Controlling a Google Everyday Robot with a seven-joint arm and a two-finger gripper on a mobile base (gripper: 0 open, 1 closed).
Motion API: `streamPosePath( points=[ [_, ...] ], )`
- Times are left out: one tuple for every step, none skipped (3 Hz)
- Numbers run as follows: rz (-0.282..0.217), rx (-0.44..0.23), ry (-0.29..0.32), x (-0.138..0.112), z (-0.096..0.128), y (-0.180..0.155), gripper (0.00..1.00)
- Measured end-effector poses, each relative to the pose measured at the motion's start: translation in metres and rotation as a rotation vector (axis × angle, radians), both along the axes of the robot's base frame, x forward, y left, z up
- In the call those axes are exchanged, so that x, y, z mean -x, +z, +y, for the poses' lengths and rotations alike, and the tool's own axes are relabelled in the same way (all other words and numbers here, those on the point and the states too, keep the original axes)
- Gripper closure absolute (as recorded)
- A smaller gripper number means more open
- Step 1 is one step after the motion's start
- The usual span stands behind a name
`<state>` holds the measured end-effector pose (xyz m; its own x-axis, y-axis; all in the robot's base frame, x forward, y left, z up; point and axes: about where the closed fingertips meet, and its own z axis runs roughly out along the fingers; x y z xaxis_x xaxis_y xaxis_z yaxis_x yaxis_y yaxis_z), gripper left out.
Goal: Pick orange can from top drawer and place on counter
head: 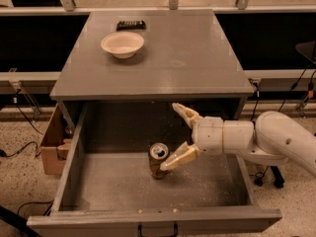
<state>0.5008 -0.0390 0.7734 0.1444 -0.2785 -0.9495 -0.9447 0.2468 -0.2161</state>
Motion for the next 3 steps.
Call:
streamPosePath(
  points=[
    [-0.008, 0.012, -0.001, 0.000, 0.000, 0.004, 0.00],
    [0.015, 0.007, -0.001, -0.002, 0.009, -0.017, 0.00],
    [0.045, -0.010, -0.003, -0.002, 0.018, -0.051, 0.00]
  ],
)
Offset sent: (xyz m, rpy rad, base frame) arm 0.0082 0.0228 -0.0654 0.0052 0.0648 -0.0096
